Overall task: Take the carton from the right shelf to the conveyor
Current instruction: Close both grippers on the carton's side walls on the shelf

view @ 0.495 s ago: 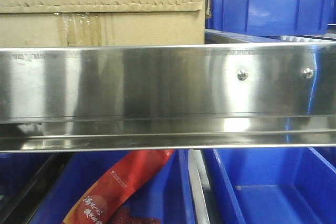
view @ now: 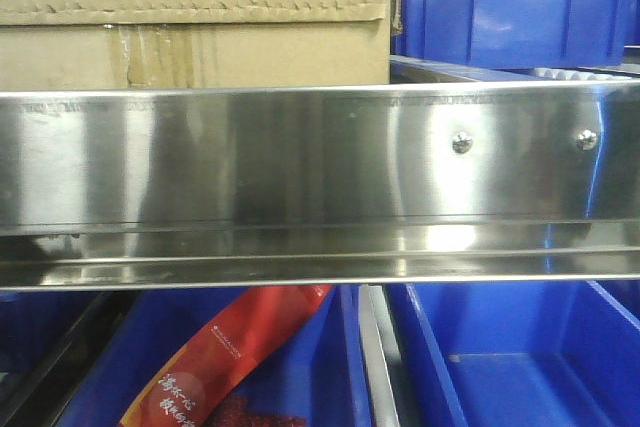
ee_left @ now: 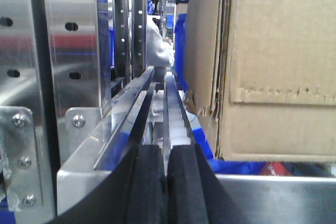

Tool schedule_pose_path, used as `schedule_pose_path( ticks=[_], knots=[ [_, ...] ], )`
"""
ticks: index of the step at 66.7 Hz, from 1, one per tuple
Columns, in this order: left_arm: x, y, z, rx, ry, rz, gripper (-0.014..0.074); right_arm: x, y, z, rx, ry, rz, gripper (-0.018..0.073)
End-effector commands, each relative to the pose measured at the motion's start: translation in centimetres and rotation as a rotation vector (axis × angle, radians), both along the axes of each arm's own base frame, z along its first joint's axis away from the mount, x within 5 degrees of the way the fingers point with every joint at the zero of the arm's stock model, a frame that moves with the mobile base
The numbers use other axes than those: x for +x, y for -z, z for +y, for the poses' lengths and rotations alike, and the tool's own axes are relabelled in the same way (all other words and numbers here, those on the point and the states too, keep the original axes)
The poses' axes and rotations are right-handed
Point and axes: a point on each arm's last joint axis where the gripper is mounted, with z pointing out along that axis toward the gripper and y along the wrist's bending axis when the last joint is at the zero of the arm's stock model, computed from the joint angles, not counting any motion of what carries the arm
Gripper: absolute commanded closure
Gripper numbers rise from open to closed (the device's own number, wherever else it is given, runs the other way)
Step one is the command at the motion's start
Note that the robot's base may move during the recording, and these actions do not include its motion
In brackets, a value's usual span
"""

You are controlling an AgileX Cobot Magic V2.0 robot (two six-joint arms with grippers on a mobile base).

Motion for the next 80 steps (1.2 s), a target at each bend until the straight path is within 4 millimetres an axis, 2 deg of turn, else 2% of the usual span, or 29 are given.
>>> schedule_pose_path(
  ticks=[1, 17, 26, 29, 39, 46, 53, 62, 64, 70, 80],
  knots=[
    [-0.1, -0.4, 0.0, -0.007, 0.001, -0.035, 0.0576, 0.0, -0.3, 0.0, -0.004, 0.005, -0.029, 0.0637],
    [-0.1, -0.6, 0.0, -0.027, 0.004, -0.066, 0.0576, -0.1, -0.8, -0.1, -0.001, 0.011, -0.086, 0.0637],
    [-0.3, -1.5, -0.1, -0.028, 0.011, -0.166, 0.0576, -0.2, -1.3, -0.2, 0.031, 0.016, -0.142, 0.0637],
    [-0.5, -2.7, -0.1, -0.027, 0.011, -0.186, 0.0573, -0.4, -2.3, -0.2, 0.032, 0.014, -0.159, 0.0637],
    [-1.9, -7.9, 0.0, -0.017, -0.002, -0.177, 0.0502, -2.3, -8.0, 0.1, 0.027, -0.017, -0.165, 0.062],
    [-2.0, -11.1, 0.1, -0.017, -0.013, -0.108, 0.0386, -2.5, -11.1, 0.2, 0.024, -0.033, -0.108, 0.047],
    [-1.3, -13.9, 0.1, -0.021, -0.019, -0.042, 0.0284, -1.8, -13.5, 0.3, 0.035, -0.04, -0.094, 0.024],
    [0.7, -16.0, 0.2, -0.024, -0.022, 0.032, 0.022, 0.1, -14.3, 0.3, 0.035, -0.039, -0.027, 0.0019],
    [1.2, -16.3, 0.3, -0.024, -0.023, 0.049, 0.0217, 0.5, -14.4, 0.4, 0.034, -0.039, -0.008, -0.0006],
    [2.2, -17.6, 0.1, -0.025, 0.001, 0.09, 0.0213, 1.6, -15.3, 0.5, 0.036, -0.05, 0.032, 0.001],
    [3.9, -20.7, -0.8, 0.014, 0.102, 0.143, 0.0214, 3.1, -18.9, 1.4, 0.064, -0.151, 0.045, 0.001]
  ],
)
